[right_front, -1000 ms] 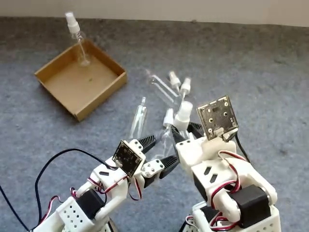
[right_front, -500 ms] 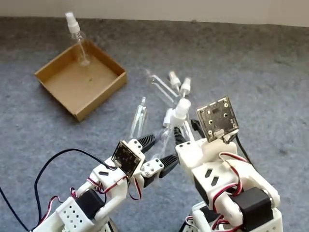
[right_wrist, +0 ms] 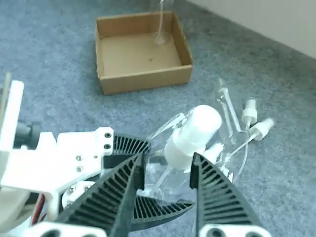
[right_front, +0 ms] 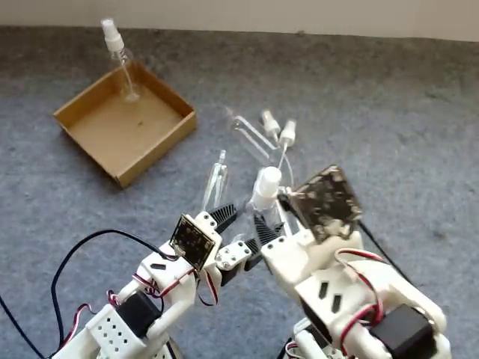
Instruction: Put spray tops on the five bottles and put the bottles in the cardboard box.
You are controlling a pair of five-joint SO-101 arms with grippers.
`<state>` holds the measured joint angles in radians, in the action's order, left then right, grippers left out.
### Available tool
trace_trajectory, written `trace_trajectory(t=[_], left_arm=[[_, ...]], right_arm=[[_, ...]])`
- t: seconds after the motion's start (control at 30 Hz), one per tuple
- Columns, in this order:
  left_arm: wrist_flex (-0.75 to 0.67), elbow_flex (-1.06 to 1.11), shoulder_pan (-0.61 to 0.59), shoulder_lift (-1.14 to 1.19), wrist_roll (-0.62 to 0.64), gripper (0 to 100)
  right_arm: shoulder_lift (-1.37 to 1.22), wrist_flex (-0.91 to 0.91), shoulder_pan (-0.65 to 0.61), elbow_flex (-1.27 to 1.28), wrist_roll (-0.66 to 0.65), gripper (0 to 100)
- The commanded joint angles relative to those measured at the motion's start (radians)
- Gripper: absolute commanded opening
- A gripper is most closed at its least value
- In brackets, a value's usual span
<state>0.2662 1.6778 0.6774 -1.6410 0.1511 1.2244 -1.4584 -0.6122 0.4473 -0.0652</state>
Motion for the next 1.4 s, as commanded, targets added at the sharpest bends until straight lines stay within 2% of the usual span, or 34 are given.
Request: trace_trajectory(t=[0.0, 0.2, 0.33, 0.5, 0.63, 0.8, 1.1, 1.37], left_arm=[[-0.031, 0.027, -0.012, -0.015, -0.008, 5], [-0.032, 0.024, -0.024, -0.016, -0.009, 5], [-0.035, 0.019, -0.131, -0.016, -0.009, 5], [-0.133, 0.025, -0.232, -0.016, -0.003, 5], [-0.180, 0.025, -0.254, -0.016, -0.003, 5], [-0.216, 0.021, -0.265, -0.016, -0.008, 5], [-0.258, 0.025, -0.424, -0.016, -0.003, 5], [-0.258, 0.022, -0.421, -0.016, -0.003, 5]], right_arm=[[-0.001, -0.022, 0.096, -0.125, 0.000, 13.2], [-0.001, -0.027, 0.222, -0.174, 0.000, 13.2], [-0.001, -0.025, 0.239, -0.122, 0.000, 13.2], [-0.001, -0.007, 0.239, 0.008, 0.000, 9.5], [-0.001, 0.097, 0.239, 0.142, 0.000, 0.0], [-0.001, 0.220, 0.239, 0.286, 0.000, 1.2], [-0.001, 0.397, 0.237, 0.484, 0.000, 1.2], [-0.001, 0.757, 0.209, 0.743, 0.000, 1.2]])
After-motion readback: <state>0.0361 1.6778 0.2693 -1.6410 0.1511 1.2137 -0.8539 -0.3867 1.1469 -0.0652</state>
